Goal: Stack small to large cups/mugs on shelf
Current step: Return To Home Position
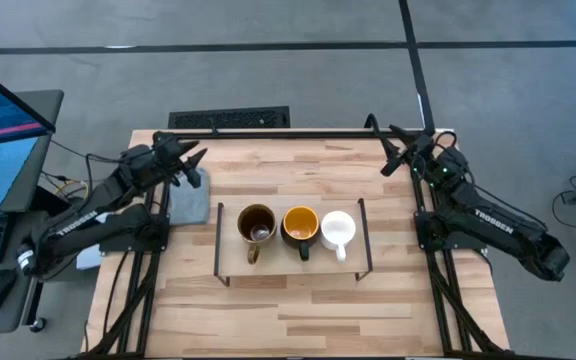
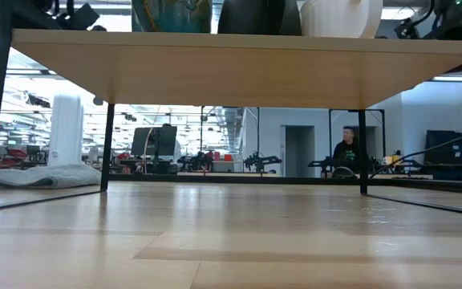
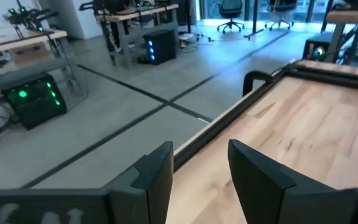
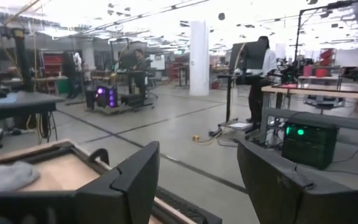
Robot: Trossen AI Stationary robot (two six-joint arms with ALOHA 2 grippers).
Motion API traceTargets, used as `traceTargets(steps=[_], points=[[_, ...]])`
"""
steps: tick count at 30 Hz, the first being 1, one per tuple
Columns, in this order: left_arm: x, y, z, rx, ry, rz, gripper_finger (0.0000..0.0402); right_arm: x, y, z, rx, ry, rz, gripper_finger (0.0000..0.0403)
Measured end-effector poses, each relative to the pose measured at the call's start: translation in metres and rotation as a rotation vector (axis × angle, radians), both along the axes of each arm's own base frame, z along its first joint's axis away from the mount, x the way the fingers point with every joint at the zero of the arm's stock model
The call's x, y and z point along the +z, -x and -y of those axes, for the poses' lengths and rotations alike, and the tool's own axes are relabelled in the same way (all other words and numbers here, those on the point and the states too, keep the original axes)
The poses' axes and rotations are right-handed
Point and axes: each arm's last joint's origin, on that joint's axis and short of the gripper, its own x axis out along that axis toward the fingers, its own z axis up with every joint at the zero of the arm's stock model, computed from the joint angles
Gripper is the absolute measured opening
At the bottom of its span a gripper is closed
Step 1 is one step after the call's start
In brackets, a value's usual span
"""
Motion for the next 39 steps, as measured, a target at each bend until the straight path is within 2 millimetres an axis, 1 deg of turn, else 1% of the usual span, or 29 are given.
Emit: traceTargets(steps=[3, 10, 13, 16, 20, 25, 30, 35, 37, 39], points=[[0.0, 0.006, 0.003, 0.002, -0.023, -0.021, 0.0146, -0.004, 0.0, 0.0, 0.017, 0.01, -0.03, 0.024], [0.001, 0.013, 0.009, -0.011, -0.071, -0.067, 0.0146, -0.005, 0.0, 0.0, 0.011, 0.058, -0.077, 0.024], [0.003, 0.017, 0.012, -0.009, -0.057, -0.013, 0.0146, -0.004, 0.0, -0.001, 0.01, 0.082, -0.08, 0.024], [0.004, 0.021, 0.016, 0.0, -0.031, 0.034, 0.0146, 0.0, -0.002, -0.003, 0.05, 0.118, -0.053, 0.024], [0.008, 0.028, 0.023, -0.046, -0.074, 0.069, 0.0146, 0.004, -0.005, -0.007, 0.093, 0.159, -0.033, 0.024], [0.009, 0.036, 0.03, -0.052, -0.086, 0.103, 0.0146, 0.006, -0.005, -0.011, 0.144, 0.133, 0.007, 0.024], [0.005, 0.045, 0.036, -0.052, -0.059, 0.097, 0.0146, 0.004, -0.007, -0.015, 0.23, 0.105, 0.011, 0.024], [0.006, 0.049, 0.04, -0.043, -0.069, 0.141, 0.0146, 0.004, -0.009, -0.017, 0.26, 0.104, 0.007, 0.024], [0.001, 0.048, 0.039, -0.04, -0.068, 0.143, 0.0146, 0.002, -0.01, -0.018, 0.268, 0.096, -0.007, 0.024], [-0.008, 0.045, 0.036, -0.038, -0.048, 0.133, 0.0146, -0.002, -0.01, -0.018, 0.274, 0.093, -0.009, 0.024]])
